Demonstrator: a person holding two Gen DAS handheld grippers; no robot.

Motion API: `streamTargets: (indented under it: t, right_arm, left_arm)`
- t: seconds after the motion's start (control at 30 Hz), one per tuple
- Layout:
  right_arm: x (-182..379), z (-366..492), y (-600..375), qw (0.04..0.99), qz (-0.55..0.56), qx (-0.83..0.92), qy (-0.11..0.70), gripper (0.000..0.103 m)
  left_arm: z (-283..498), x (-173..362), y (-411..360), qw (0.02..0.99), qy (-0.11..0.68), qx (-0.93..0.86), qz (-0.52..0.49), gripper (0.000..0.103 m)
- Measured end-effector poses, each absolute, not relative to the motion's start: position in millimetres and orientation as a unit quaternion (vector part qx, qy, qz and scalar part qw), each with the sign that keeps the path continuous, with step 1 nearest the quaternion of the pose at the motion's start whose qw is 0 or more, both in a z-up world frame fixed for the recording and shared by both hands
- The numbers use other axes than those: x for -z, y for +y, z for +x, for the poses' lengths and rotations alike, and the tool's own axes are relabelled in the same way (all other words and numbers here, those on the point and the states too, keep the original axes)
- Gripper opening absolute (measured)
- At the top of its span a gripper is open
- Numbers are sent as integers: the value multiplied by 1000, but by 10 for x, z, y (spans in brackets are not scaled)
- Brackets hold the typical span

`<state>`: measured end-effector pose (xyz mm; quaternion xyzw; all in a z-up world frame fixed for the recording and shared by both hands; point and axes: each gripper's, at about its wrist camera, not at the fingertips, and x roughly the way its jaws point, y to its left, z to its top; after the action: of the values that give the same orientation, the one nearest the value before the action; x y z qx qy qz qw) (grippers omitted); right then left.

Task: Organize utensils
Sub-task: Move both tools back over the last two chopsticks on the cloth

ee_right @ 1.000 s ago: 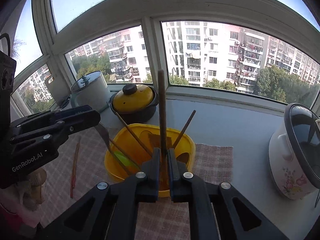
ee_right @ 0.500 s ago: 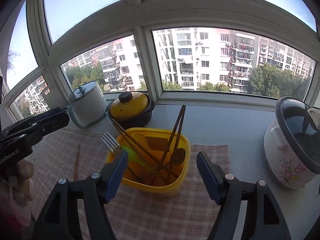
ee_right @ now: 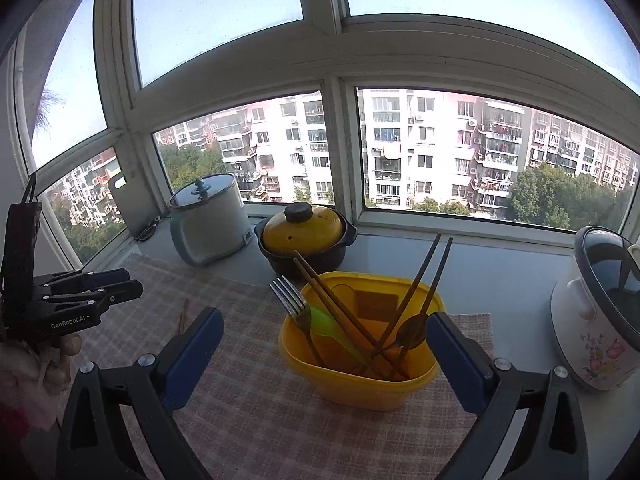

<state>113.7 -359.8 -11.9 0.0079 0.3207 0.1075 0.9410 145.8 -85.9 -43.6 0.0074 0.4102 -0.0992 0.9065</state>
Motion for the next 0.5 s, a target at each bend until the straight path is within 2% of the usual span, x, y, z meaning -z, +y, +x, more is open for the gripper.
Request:
streamTargets:
  t: [0.1, 0.17, 0.2, 0.23, 0.4, 0.47, 0.5]
  right_arm:
    - [155, 1185, -3362, 936, -10, -123, 331, 103]
    - [187, 1224, -3196, 930, -26, -137, 341, 103]
    - [208, 1244, -3114, 927, -32, -142, 345, 103]
    - [238, 1263, -3028, 924, -38, -149, 350, 103]
    - [487, 1447, -2593, 896, -49, -200, 393, 103]
    - [627, 1556, -2435, 880, -43, -221, 418, 98]
    - [720, 1619, -2344, 870, -41, -232, 433, 92]
  left_arm:
    - [1418, 579, -567, 901, 429, 70, 4, 40]
    - [1391, 671, -396, 896, 441, 46, 9, 48]
    - [1374, 710, -315, 895, 445, 34, 10, 56]
    - [1349, 746, -217, 894, 447, 23, 9, 61]
    - [1223, 912, 111, 887, 462, -5, -14, 61]
    - [1185, 968, 213, 884, 466, -12, -26, 61]
    - [1160, 995, 253, 883, 468, -15, -31, 61]
